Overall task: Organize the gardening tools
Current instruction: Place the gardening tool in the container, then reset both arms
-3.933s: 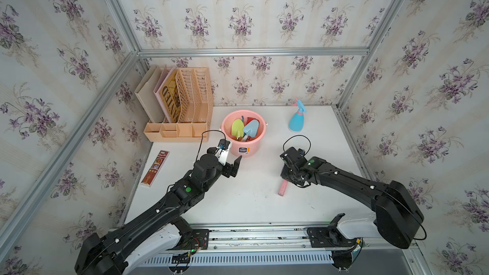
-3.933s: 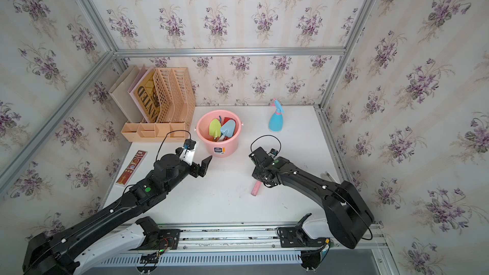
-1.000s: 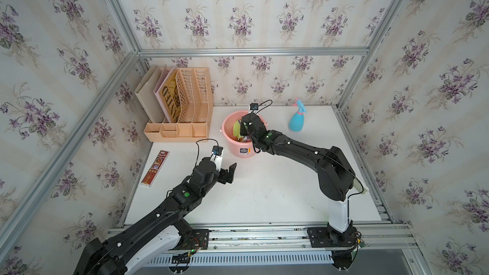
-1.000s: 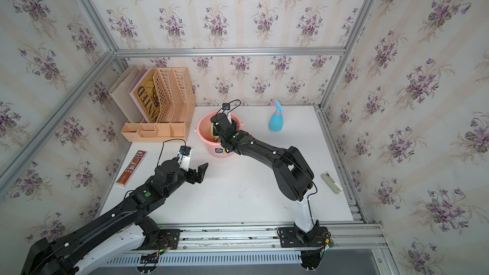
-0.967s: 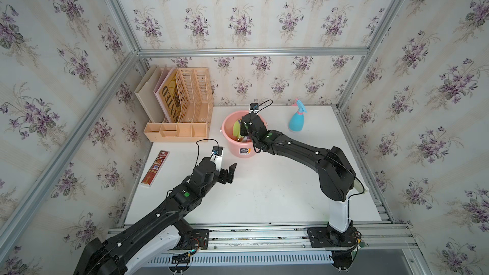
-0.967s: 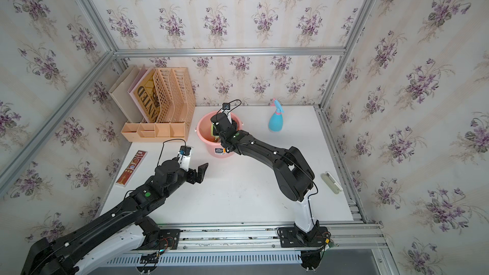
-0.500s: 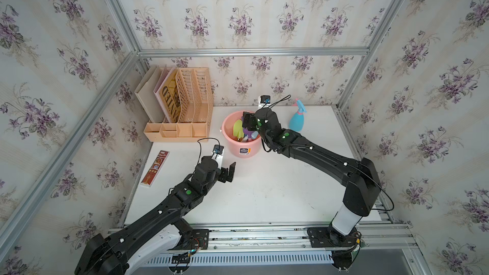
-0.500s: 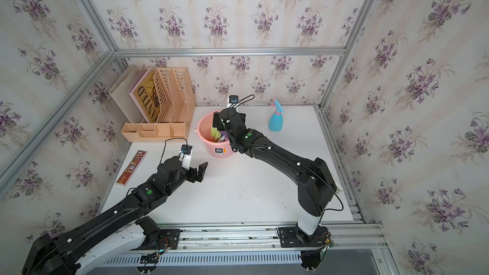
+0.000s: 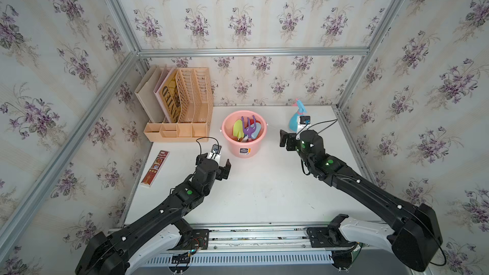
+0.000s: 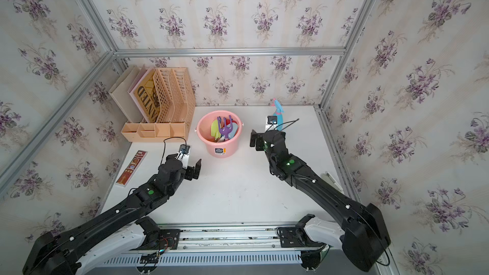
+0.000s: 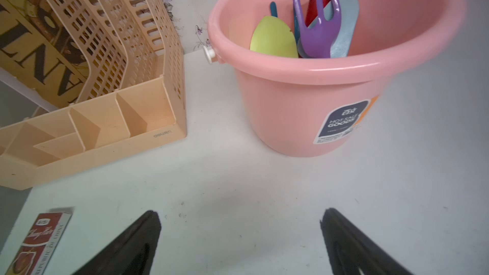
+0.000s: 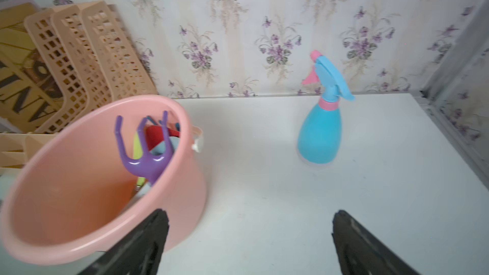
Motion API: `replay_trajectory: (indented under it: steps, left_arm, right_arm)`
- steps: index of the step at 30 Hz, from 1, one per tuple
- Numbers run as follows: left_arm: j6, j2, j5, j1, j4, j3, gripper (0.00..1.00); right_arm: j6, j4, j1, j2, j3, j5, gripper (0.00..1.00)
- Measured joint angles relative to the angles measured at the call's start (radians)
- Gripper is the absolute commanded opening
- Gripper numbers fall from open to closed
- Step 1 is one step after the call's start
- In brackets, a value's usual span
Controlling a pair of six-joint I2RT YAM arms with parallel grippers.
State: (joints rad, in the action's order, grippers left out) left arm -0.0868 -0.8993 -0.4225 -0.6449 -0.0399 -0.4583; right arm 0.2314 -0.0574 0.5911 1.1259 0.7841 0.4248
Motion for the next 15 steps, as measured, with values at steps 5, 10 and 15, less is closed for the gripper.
replay_trajectory:
  steps: [5, 10, 15]
  left_arm:
    - [0.087, -0.034, -0.072, 0.061, -0.113, 0.057, 0.99]
    - [0.206, -0.119, -0.090, 0.148, -0.272, 0.085, 0.99]
    - [0.234, -0.182, -0.039, 0.323, -0.432, 0.152, 0.99]
  right_arm:
    - [-0.026, -0.160, -0.179, -0.109, -0.261, 0.065, 1.00]
    - [-0.098, -0.378, -0.227, -0.074, -0.468, 0.145, 1.00]
    - [-0.187, -0.633, -0.248, 0.039, -0.573, 0.232, 1.00]
